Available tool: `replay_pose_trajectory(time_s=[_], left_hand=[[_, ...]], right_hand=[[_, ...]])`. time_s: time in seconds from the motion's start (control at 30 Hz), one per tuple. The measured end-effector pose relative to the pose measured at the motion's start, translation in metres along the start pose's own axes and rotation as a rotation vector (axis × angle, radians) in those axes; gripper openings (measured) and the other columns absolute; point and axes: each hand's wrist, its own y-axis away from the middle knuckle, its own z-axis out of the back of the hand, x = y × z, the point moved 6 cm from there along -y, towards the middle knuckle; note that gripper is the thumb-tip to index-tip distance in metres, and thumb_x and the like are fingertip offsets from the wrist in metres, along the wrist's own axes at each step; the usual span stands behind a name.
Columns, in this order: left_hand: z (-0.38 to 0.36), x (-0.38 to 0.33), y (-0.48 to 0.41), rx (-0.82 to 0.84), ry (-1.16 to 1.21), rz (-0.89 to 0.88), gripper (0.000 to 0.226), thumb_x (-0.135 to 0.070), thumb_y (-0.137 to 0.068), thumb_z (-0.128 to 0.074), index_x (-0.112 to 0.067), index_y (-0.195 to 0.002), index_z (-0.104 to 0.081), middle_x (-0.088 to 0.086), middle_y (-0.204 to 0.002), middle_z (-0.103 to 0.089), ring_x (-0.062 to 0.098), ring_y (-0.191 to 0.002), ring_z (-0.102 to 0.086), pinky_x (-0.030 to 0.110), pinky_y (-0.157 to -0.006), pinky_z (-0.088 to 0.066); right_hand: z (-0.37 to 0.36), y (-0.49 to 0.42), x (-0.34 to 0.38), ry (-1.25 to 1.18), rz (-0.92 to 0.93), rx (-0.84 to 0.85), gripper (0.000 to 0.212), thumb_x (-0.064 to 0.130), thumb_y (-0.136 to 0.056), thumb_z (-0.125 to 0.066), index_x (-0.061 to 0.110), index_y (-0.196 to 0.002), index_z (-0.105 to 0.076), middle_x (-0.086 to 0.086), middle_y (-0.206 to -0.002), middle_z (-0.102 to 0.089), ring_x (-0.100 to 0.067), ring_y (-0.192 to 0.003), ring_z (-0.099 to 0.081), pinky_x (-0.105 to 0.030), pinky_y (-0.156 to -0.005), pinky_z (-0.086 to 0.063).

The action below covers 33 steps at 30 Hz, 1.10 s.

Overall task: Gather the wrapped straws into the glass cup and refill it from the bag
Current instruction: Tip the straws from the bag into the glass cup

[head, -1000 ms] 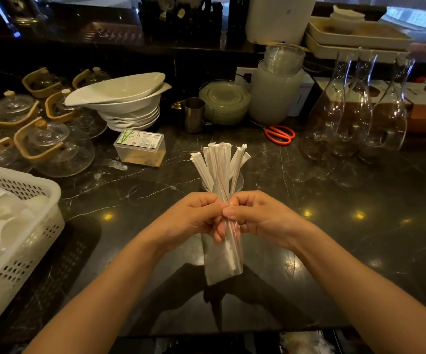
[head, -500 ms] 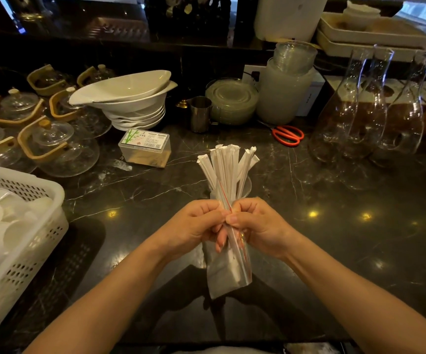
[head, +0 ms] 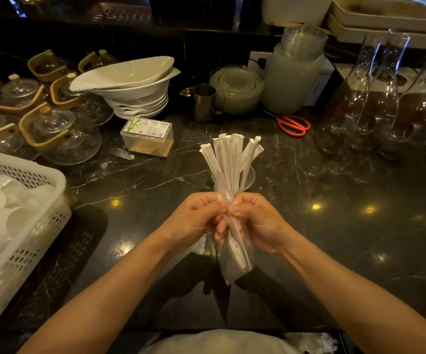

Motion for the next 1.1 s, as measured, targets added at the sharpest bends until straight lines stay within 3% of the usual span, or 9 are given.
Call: replay_pose_trajectory(time_s=[0.07,0.13,0.27,0.47,0.6,0.77,0.87,1.0,1.1], left_hand=[[0.001,0.001,0.001,-0.040,0.096,-0.015,0.034,-0.013,-0.079,-0.041,-0.021,-0.050,-0.056,-0.002,-0.047,-0.059,0.009,-0.046,-0.052,0.020,-0.053,-0.049],[0.002,0.003,0.003,-0.052,0.087,0.003,0.035,-0.014,-0.079,-0.042,-0.021,-0.047,-0.056,-0.003,-0.045,-0.058,0.007,-0.044,-0.050,0.018,-0.052,-0.047],[0.014,-0.007,0.010,-0.099,-0.187,0.039,0.034,-0.011,-0.074,-0.046,-0.020,-0.043,-0.055,-0.004,-0.039,-0.056,0.004,-0.038,-0.046,0.014,-0.045,-0.042],[0.041,-0.031,0.020,-0.297,-0.515,0.020,0.037,0.015,-0.072,-0.048,-0.005,-0.041,-0.048,-0.001,-0.033,-0.053,0.005,-0.034,-0.046,0.013,-0.039,-0.040],[0.043,-0.041,0.029,-0.393,-0.638,0.000,0.033,0.012,-0.069,-0.053,-0.005,-0.040,-0.047,0.000,-0.031,-0.052,0.006,-0.033,-0.045,0.013,-0.038,-0.039],[0.033,-0.047,0.032,-0.294,-0.713,0.073,0.032,0.009,-0.069,-0.056,-0.007,-0.042,-0.049,-0.001,-0.033,-0.054,0.004,-0.033,-0.048,0.012,-0.037,-0.040],[0.027,-0.051,0.029,-0.268,-0.720,0.090,0.034,0.009,-0.069,-0.056,-0.008,-0.040,-0.048,-0.001,-0.032,-0.054,0.003,-0.032,-0.048,0.012,-0.037,-0.040],[0.019,-0.055,0.022,-0.269,-0.735,0.073,0.036,0.004,-0.069,-0.055,-0.013,-0.039,-0.047,-0.002,-0.032,-0.054,0.005,-0.033,-0.049,0.012,-0.038,-0.041],[0.013,-0.061,0.017,-0.263,-0.750,0.037,0.035,0.000,-0.067,-0.056,-0.016,-0.037,-0.047,-0.003,-0.032,-0.054,0.007,-0.037,-0.051,0.013,-0.040,-0.043]], right_hand=[[0.009,0.000,-0.002,-0.069,0.001,-0.107,0.019,0.019,-0.069,-0.063,0.013,-0.051,-0.057,-0.012,-0.054,-0.058,-0.027,-0.054,-0.055,-0.037,-0.062,-0.047],[0.012,0.003,0.000,-0.020,0.016,-0.146,0.027,0.011,-0.072,-0.053,0.020,-0.046,-0.056,0.001,-0.046,-0.058,-0.013,-0.046,-0.055,-0.026,-0.054,-0.048],[0.012,0.009,0.013,0.256,-0.027,-0.138,0.047,-0.008,-0.080,-0.050,0.021,-0.044,-0.055,0.007,-0.039,-0.055,-0.001,-0.037,-0.050,-0.012,-0.041,-0.043],[0.029,0.019,0.043,0.681,-0.078,-0.182,0.036,-0.012,-0.072,-0.053,0.013,-0.047,-0.047,0.009,-0.036,-0.049,0.000,-0.037,-0.046,-0.011,-0.042,-0.041],[0.035,0.027,0.054,0.875,-0.108,-0.185,0.036,-0.009,-0.067,-0.057,0.017,-0.047,-0.041,0.003,-0.045,-0.039,-0.004,-0.042,-0.036,-0.015,-0.046,-0.034],[0.033,0.034,0.060,1.009,-0.148,-0.111,0.035,-0.005,-0.065,-0.059,0.020,-0.051,-0.041,0.005,-0.049,-0.039,-0.003,-0.045,-0.036,-0.013,-0.046,-0.034],[0.031,0.038,0.063,1.113,-0.156,-0.085,0.031,-0.003,-0.065,-0.061,0.020,-0.055,-0.043,0.003,-0.055,-0.043,-0.005,-0.050,-0.039,-0.020,-0.050,-0.035],[0.023,0.037,0.070,1.175,-0.140,-0.077,0.035,0.004,-0.067,-0.065,0.032,-0.076,-0.047,0.008,-0.071,-0.051,-0.001,-0.057,-0.048,-0.015,-0.050,-0.042],[0.009,0.029,0.072,1.202,-0.117,-0.046,0.043,0.018,-0.071,-0.069,0.042,-0.097,-0.044,0.011,-0.092,-0.053,-0.010,-0.076,-0.058,-0.020,-0.062,-0.049]])
